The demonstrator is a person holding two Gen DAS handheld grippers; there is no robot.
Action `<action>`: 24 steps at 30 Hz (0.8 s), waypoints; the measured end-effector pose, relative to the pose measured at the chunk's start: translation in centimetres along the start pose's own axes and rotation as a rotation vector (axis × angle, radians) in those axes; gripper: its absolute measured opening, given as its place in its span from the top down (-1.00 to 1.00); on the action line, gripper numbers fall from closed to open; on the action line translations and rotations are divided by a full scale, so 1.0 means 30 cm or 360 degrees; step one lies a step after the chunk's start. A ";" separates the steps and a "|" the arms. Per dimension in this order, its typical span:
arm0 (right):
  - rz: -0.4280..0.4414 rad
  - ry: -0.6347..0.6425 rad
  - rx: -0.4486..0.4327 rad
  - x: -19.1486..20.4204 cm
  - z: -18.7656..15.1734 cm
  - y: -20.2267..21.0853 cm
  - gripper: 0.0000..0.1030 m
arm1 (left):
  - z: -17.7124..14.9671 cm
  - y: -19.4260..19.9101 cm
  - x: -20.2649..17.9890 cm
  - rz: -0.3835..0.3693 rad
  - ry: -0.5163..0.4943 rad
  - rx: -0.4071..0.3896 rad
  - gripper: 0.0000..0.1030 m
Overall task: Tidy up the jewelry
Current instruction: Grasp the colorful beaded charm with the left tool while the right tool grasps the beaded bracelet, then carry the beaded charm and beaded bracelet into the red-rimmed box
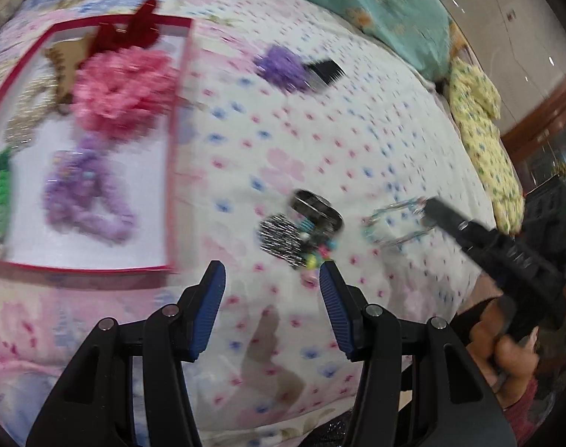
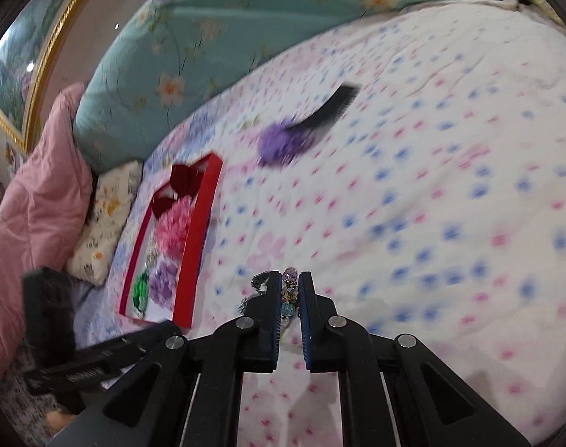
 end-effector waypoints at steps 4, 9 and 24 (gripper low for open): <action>0.0002 -0.0109 -0.0027 -0.075 -0.001 0.060 0.84 | -0.037 -0.095 -0.072 0.0001 -0.0084 0.0087 0.00; 0.0053 -0.0190 -0.0024 -0.108 -0.021 0.077 0.84 | -0.063 -0.186 -0.125 0.0030 -0.0165 0.0150 0.05; 0.0158 -0.0166 -0.0060 -0.034 -0.016 0.106 0.84 | -0.040 -0.042 -0.121 -0.0053 -0.0179 0.0005 0.80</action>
Point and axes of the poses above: each gripper's, at about its wrist camera, not at the fingertips, and y roughly against the way its jaws point, x to its left, z to its top, the point moved 8 cm from there along -y, roughly the way its jaws point, and after that the axes turned 12 degrees about y, right-handed, at the moved point
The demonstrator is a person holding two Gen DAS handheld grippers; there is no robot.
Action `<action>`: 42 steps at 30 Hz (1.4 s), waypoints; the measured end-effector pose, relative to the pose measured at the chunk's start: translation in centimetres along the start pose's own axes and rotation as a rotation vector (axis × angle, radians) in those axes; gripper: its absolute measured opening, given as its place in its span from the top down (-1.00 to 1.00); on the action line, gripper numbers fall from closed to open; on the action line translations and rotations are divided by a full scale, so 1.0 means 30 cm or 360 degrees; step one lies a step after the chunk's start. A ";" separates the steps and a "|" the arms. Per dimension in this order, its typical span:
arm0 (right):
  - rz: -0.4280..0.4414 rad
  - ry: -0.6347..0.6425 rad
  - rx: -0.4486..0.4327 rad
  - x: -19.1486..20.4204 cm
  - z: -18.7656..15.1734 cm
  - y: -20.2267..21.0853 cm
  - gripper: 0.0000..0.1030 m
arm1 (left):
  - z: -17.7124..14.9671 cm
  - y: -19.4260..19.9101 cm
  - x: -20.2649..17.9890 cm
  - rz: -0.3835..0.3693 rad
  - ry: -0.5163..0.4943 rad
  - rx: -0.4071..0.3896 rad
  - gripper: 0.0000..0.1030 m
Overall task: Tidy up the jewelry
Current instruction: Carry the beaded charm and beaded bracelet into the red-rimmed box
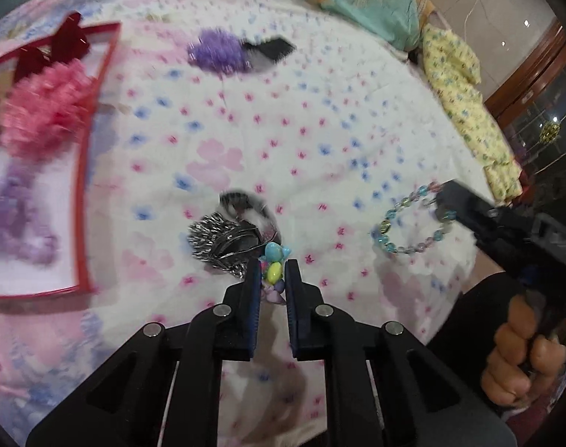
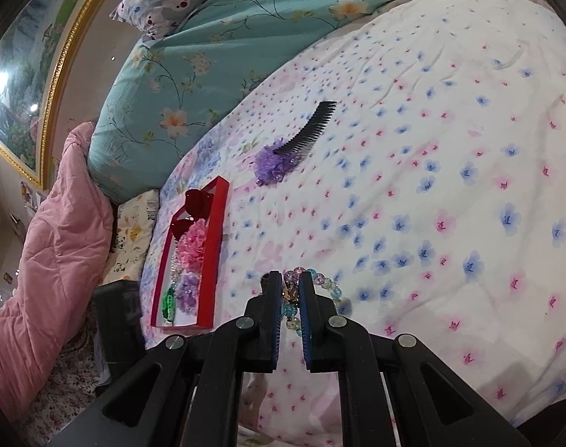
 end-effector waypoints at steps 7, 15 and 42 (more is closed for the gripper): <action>0.0038 0.0021 0.0013 0.059 -0.009 -0.013 0.84 | 0.056 0.177 0.052 -0.0032 0.0073 -0.0184 0.80; 0.0103 0.0086 0.0046 0.169 -0.019 -0.040 0.84 | 0.106 0.314 0.125 -0.0045 0.0150 -0.0330 0.80; 0.0348 0.0336 0.0212 0.595 -0.005 -0.349 0.84 | 0.162 0.518 0.538 0.0057 0.0471 -0.0564 0.80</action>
Point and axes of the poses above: each gripper's, at about its wrist camera, not at the fingertips, and y roughly against the way its jaws point, x to its left, z to its top, the point moved 8 cm from there along -y, roughly the way its jaws point, and after that the axes turned 12 degrees about y, right-handed, at the moved point
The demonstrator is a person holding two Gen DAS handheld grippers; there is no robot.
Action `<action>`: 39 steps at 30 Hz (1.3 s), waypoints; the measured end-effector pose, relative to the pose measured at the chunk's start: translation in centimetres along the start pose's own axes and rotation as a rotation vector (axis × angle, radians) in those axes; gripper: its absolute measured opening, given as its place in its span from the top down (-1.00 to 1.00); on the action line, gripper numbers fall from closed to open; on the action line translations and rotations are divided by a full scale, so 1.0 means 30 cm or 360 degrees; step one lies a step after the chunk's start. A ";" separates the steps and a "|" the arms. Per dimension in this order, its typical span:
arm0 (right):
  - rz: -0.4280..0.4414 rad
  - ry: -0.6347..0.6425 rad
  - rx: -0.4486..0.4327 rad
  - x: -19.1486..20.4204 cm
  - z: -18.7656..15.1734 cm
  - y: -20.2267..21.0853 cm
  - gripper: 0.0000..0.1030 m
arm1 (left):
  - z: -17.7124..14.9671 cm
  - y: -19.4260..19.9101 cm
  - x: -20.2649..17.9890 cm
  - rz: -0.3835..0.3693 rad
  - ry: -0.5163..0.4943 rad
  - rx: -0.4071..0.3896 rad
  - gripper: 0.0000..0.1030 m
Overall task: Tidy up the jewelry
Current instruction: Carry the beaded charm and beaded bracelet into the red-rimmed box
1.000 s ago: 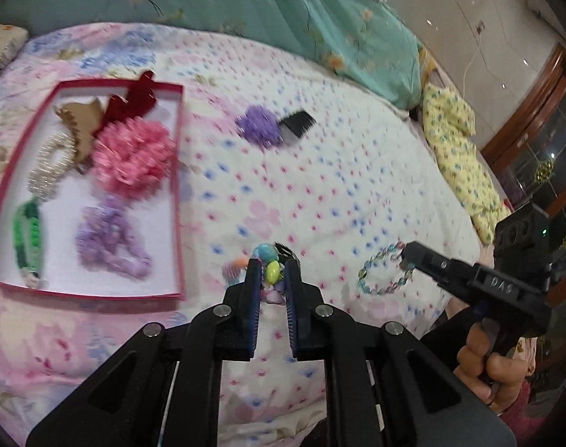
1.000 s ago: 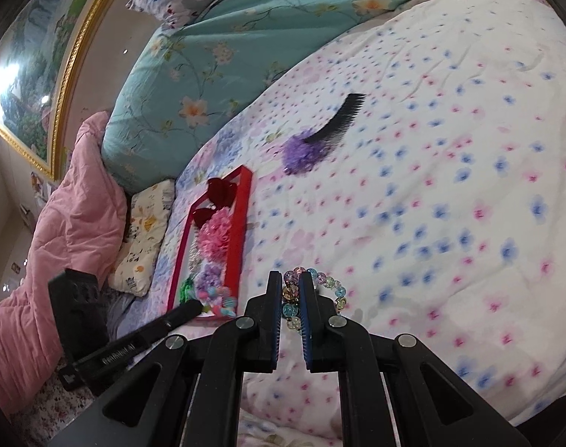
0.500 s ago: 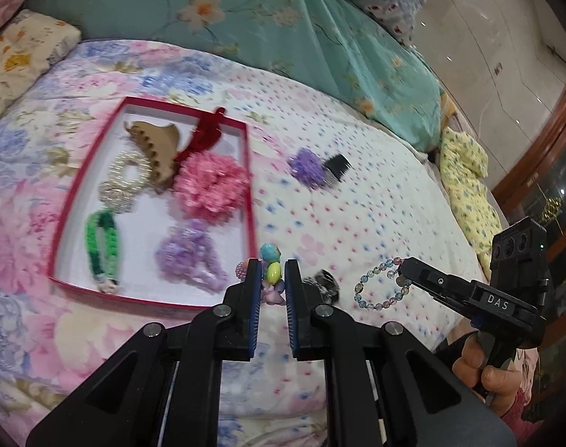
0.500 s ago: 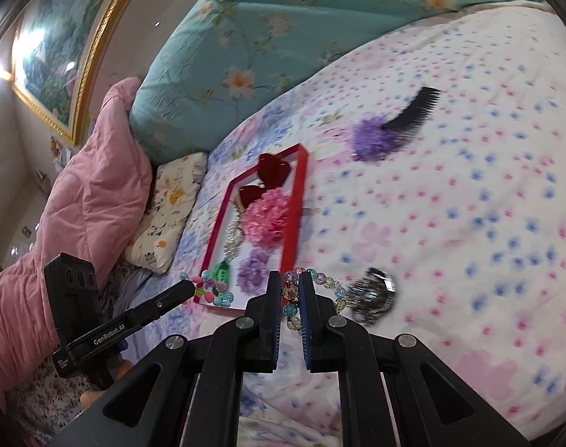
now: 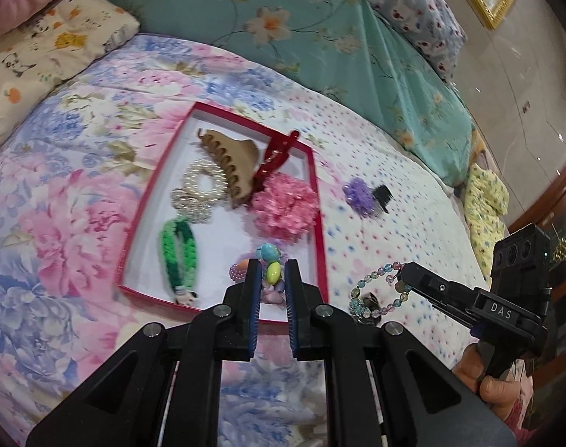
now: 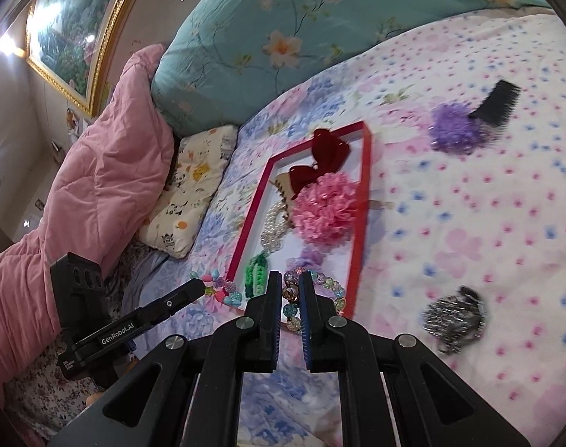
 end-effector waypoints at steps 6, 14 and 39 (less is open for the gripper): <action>0.0057 0.0043 0.0032 0.066 0.038 -0.095 0.84 | 0.027 -0.017 0.052 0.0019 0.0039 -0.0001 0.80; 0.0103 0.0035 0.0066 0.093 0.075 -0.225 0.84 | 0.087 -0.071 0.089 0.0022 0.0069 0.0010 0.80; -0.0095 0.0001 0.0246 -0.119 0.019 -0.416 0.84 | 0.123 -0.284 0.275 0.0194 0.0158 0.0140 0.80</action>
Point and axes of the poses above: each gripper's, at about its wrist camera, not at the fingertips, and y roughly against the way its jaws point, x to its left, z to its top, the point moved 8 cm from there along -y, roughly the way its jaws point, and after that the axes turned 12 degrees about y, right-handed, at the moved point
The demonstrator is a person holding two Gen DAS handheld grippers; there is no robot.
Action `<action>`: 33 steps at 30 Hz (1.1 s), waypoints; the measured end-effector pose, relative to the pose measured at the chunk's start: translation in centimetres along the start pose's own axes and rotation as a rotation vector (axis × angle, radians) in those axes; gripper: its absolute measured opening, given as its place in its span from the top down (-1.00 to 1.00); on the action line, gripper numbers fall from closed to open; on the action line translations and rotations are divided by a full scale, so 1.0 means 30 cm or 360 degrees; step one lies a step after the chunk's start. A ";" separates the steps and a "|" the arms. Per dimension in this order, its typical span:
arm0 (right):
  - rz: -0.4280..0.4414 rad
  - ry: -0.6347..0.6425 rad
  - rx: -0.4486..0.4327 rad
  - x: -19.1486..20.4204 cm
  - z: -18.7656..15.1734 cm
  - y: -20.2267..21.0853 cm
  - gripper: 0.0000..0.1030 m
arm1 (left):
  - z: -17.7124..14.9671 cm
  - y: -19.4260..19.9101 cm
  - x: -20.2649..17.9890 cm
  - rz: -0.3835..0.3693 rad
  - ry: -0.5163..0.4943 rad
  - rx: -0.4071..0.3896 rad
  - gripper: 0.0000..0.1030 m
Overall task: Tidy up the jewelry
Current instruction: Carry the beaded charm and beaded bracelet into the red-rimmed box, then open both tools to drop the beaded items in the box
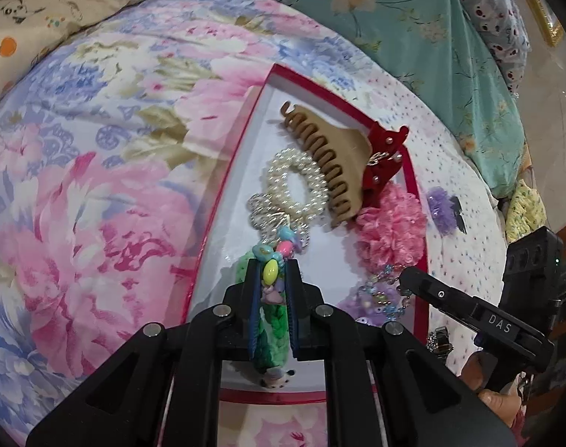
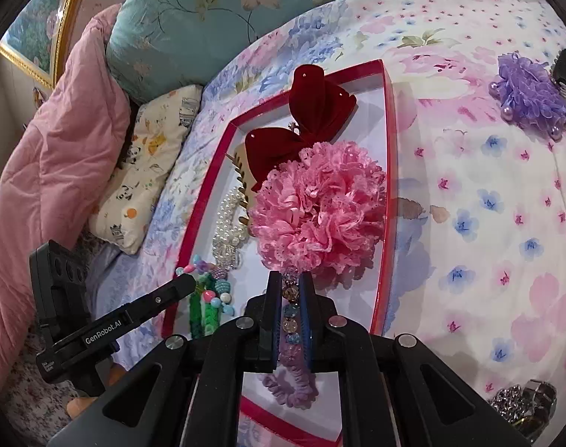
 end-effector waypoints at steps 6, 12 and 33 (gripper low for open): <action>-0.0021 0.0017 0.0034 0.000 -0.021 -0.016 0.84 | -0.018 0.005 0.010 0.0018 -0.0011 0.0024 0.80; -0.0046 0.0043 0.0050 0.008 -0.038 -0.016 0.83 | -0.036 0.012 0.007 0.0036 -0.0035 0.0040 0.80; 0.0012 -0.0005 -0.0042 0.016 -0.016 0.100 0.72 | -0.051 0.102 -0.036 0.0072 -0.0054 -0.0026 0.17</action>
Point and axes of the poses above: each gripper's, at about its wrist camera, not at the fingertips, and y roughly against the way its jaws point, x to its left, z to its top, the point moved 8 cm from there along -y, roughly the way its jaws point, and after that the axes turned 12 degrees about y, right-handed, at the moved point
